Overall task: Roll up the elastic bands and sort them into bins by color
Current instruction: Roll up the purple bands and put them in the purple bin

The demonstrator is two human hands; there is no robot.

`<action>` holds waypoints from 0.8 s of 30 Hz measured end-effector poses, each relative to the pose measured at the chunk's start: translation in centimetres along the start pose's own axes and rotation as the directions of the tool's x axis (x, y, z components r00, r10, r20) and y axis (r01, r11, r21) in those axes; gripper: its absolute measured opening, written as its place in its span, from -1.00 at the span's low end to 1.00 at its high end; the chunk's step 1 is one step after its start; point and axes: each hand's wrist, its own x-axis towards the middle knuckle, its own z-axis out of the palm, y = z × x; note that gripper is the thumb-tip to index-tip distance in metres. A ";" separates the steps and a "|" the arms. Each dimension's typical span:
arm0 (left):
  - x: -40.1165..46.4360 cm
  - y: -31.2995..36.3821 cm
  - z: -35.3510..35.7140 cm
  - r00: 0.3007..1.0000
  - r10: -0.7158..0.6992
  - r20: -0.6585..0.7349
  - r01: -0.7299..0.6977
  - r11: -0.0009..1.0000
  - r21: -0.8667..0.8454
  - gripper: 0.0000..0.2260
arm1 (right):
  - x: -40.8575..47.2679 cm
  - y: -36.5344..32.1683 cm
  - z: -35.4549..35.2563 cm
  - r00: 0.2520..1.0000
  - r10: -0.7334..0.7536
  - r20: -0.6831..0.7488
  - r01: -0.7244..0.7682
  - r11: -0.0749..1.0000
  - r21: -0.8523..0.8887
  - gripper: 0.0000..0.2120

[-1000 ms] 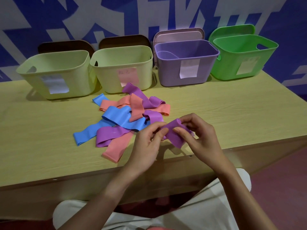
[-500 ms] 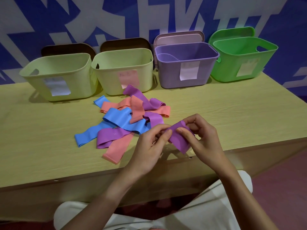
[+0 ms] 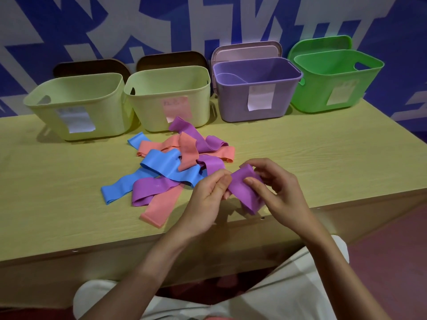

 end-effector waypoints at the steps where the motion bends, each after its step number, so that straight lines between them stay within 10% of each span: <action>1: 0.1 0.0 -0.1 0.999 -0.002 0.033 0.002 1.000 -0.006 -0.69 | -0.1 0.1 -0.1 1.000 0.010 0.009 -0.010 1.000 -0.007 -0.82; 14: -0.9 -0.3 -0.4 0.968 0.240 -0.078 -0.174 0.858 0.484 -0.77 | -0.2 0.4 0.0 0.999 0.035 -0.019 -0.037 0.997 -0.066 -0.91; 24: -0.9 0.4 -0.6 1.000 -0.019 -0.012 0.020 0.996 0.092 -0.77 | -0.5 0.5 -0.2 0.999 0.029 0.046 -0.031 0.998 0.049 -0.63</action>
